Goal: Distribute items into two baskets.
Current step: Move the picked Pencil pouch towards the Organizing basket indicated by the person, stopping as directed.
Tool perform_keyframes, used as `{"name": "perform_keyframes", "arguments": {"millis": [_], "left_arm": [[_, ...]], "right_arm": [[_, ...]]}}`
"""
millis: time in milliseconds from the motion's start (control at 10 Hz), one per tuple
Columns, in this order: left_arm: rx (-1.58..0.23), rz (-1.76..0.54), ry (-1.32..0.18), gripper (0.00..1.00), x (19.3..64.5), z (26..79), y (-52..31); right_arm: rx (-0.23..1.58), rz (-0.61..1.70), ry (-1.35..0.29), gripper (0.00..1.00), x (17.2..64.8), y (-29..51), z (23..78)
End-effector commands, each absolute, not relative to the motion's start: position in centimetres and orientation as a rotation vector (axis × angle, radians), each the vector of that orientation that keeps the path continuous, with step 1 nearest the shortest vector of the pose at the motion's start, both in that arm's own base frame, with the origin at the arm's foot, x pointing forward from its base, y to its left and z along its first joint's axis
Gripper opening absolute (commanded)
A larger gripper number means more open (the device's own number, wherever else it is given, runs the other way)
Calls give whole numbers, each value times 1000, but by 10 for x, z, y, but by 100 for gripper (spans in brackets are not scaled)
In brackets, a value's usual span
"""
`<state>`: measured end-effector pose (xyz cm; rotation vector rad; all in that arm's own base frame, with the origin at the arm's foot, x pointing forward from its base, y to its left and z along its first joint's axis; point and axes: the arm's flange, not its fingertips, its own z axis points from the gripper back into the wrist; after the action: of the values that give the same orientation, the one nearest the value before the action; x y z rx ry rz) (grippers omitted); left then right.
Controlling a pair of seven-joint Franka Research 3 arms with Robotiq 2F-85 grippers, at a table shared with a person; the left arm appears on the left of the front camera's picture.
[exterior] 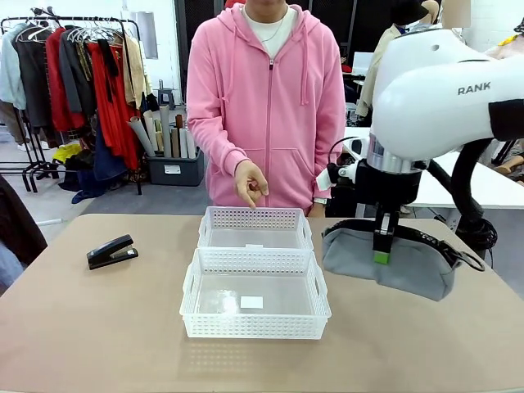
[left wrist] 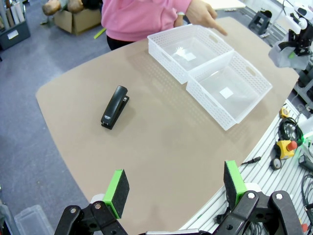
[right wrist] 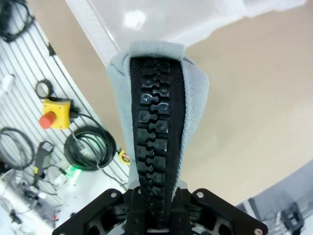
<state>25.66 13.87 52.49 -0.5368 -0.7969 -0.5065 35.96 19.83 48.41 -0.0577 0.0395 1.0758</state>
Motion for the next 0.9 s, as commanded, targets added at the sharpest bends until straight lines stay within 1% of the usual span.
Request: {"name": "perform_keyframes", "arguments": {"millis": [0,400,500,800], "left_arm": [[-543,-509,-803,100,257,526,138],[-543,-509,-803,100,257,526,138],[-543,-509,-803,100,257,526,138],[-543,-509,-803,100,257,526,138]], "right_arm": [[-74,1230,28,0,368,208,480],[-66,1314,63,0,390,223,463],[-78,1380,74,0,395,228,459],[-75,1406,77,0,412,242,448]]}}
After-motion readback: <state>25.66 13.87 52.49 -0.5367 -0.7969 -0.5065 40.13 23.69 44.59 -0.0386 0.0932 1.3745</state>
